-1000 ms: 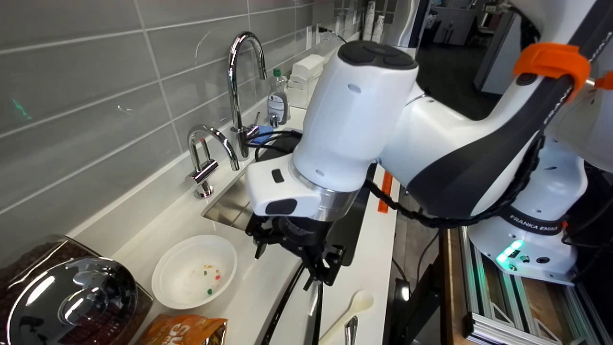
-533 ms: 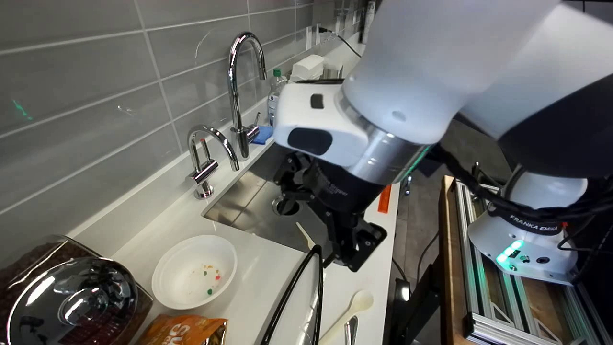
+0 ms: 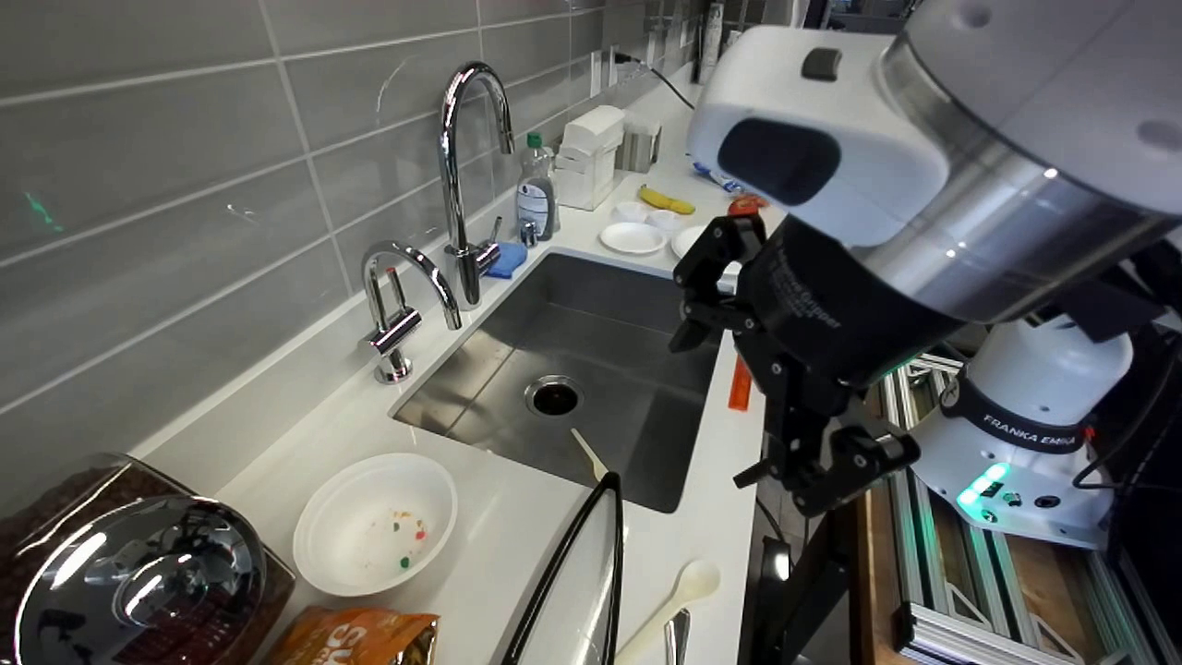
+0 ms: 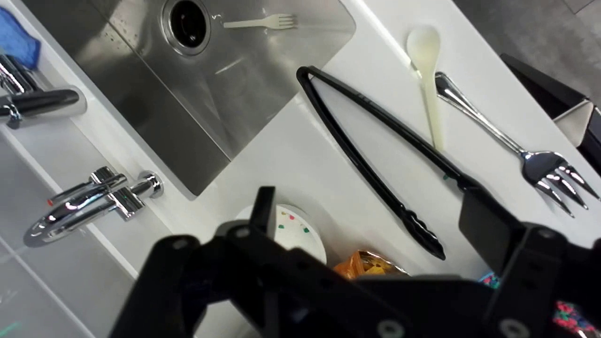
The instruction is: Pick up the cooking object from the counter and pick up some of the contents from the bowl and pour them in the other bowl
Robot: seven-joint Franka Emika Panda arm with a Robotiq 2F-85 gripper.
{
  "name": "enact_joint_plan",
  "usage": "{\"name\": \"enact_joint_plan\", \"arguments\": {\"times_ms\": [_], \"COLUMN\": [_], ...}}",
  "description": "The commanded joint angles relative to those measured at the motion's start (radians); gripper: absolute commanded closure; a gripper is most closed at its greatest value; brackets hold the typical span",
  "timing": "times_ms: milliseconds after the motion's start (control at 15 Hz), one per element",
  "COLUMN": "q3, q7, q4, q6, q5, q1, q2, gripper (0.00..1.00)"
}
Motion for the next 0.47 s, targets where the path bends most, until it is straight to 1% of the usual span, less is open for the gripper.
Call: {"name": "enact_joint_plan", "arguments": {"times_ms": [0,333,400], "q3": [-0.002,-0.040,-0.026], "q7": [0.107,0.130,0.109], "q4": [0.011,-0.004,0.015], "q6": [-0.022,0.010,-0.006], "q5": [0.069,0.150,0.115], "q1": [-0.006,-0.015,-0.020], "q2": [-0.037,-0.079,-0.052], "gripper": [0.00,0.00,0.00]}}
